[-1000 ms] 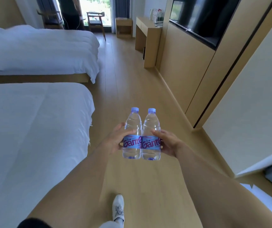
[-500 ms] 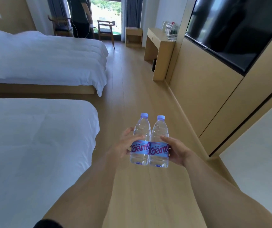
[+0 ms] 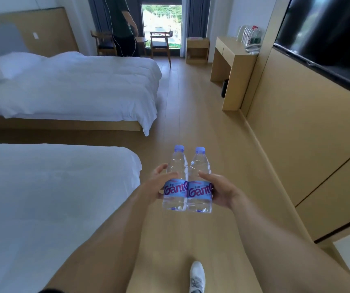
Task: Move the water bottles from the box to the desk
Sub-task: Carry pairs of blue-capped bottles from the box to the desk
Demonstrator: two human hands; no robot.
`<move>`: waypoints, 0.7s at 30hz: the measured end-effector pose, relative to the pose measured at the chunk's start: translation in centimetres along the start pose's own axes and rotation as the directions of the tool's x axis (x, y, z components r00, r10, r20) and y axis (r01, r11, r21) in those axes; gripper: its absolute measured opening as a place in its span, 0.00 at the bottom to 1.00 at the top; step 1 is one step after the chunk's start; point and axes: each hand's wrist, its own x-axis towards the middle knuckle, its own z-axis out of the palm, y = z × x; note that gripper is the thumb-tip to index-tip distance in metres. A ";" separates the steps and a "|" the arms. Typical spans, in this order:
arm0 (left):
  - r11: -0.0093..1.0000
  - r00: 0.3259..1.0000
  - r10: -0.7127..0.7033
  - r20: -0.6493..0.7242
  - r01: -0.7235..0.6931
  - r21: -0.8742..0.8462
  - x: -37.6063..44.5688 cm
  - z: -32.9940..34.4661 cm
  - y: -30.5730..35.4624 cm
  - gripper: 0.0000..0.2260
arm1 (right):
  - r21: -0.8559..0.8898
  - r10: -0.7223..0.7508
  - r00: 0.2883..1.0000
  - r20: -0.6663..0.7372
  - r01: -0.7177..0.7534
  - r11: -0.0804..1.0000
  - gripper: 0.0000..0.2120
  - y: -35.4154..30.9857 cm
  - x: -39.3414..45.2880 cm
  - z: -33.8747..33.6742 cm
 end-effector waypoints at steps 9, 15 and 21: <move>1.000 0.996 -0.003 -0.087 0.000 -0.029 13.5 0.6 8.6 0.27 | -0.003 0.022 0.993 0.114 -0.022 1.000 0.25 -10.5 13.6 -4.0; 0.998 0.996 0.012 -0.090 -0.018 -0.066 20.3 1.0 11.8 0.28 | -0.007 0.032 0.992 0.121 -0.032 0.999 0.33 -14.3 19.4 -6.1; 0.997 1.000 0.007 -0.012 -0.008 -0.078 28.5 1.0 14.2 0.27 | -0.010 0.031 0.997 0.068 -0.031 0.999 0.36 -17.6 25.6 -8.2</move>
